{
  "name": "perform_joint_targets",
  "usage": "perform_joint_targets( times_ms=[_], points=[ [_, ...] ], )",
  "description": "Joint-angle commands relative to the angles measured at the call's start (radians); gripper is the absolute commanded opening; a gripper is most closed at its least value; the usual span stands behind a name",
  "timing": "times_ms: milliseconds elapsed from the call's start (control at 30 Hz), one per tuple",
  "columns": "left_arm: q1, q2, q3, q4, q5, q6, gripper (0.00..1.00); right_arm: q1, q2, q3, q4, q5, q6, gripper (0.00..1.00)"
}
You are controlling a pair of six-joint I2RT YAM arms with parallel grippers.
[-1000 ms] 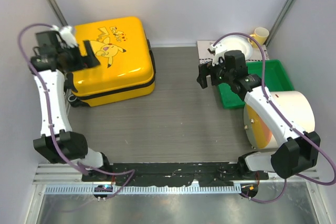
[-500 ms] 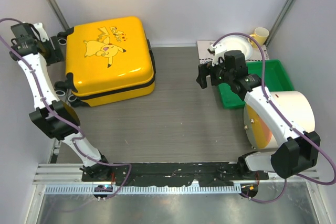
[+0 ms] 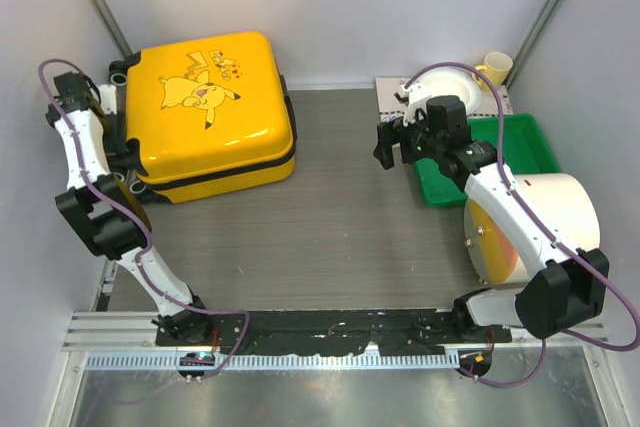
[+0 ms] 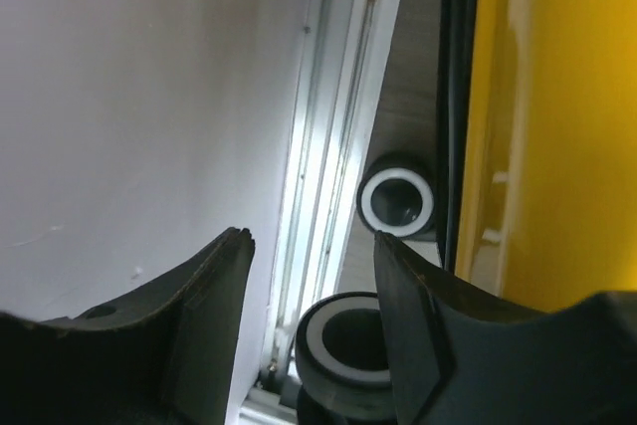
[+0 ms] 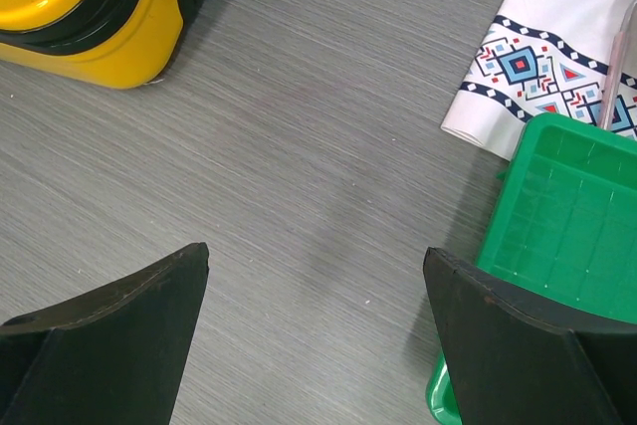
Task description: Open, take out, and arrange the luggage
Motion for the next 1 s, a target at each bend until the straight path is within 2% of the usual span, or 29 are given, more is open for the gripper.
perform_joint_targets(
  times_ms=[0,33,67,133,233,333,367,433,467,533,567,600,733,800,867,933,967],
  points=[
    [0.005,-0.041,-0.107,0.035,0.029,0.145,0.56,0.005,-0.009,0.035,0.026,-0.006,0.001,0.96],
    [0.002,-0.05,-0.144,0.019,0.046,0.164,0.55,0.005,-0.012,0.035,0.029,-0.008,-0.001,0.96],
    [-0.001,-0.062,-0.162,-0.023,0.163,0.177,0.54,0.005,-0.012,0.033,0.027,-0.006,0.002,0.96],
    [-0.007,-0.118,-0.23,-0.062,0.254,0.199,0.53,0.006,-0.014,0.031,0.029,-0.006,0.006,0.96],
    [-0.069,-0.243,-0.364,-0.099,0.385,0.231,0.51,0.005,-0.025,0.028,0.027,-0.003,0.015,0.96],
    [-0.226,-0.366,-0.499,-0.096,0.393,0.215,0.49,0.005,-0.038,0.025,0.027,0.011,0.024,0.96],
    [-0.332,-0.391,-0.529,-0.076,0.387,0.163,0.49,0.005,-0.043,0.025,0.024,0.017,0.026,0.96],
    [-0.451,-0.446,-0.59,-0.062,0.379,0.097,0.49,0.005,-0.054,0.028,0.016,0.029,0.032,0.96],
    [-0.584,-0.46,-0.603,-0.03,0.37,0.057,0.49,0.005,-0.058,0.028,0.012,0.04,0.035,0.96],
    [-0.698,-0.464,-0.604,-0.002,0.356,-0.057,0.51,0.005,-0.065,0.035,-0.008,0.044,0.038,0.98],
    [-0.791,-0.458,-0.592,0.03,0.338,-0.091,0.54,0.002,-0.066,0.036,-0.016,0.047,0.039,0.98],
    [-0.824,-0.451,-0.577,0.039,0.325,-0.156,0.54,0.003,-0.066,0.038,-0.024,0.049,0.041,0.98],
    [-0.843,-0.402,-0.407,-0.025,0.281,-0.212,0.64,0.003,-0.065,0.054,-0.063,0.051,0.042,0.98],
    [-0.799,-0.453,-0.393,-0.028,0.268,-0.218,0.7,0.003,-0.061,0.068,-0.077,0.045,0.044,0.98],
    [-0.705,-0.528,-0.4,-0.012,0.357,-0.227,0.77,0.003,-0.057,0.079,-0.099,0.011,0.052,0.98],
    [-0.633,-0.559,-0.39,-0.016,0.409,-0.24,0.8,0.008,-0.051,0.088,-0.123,-0.027,0.065,0.98],
    [-0.561,-0.569,-0.382,-0.033,0.443,-0.238,0.8,0.009,-0.045,0.088,-0.128,-0.038,0.067,0.98]
  ],
)
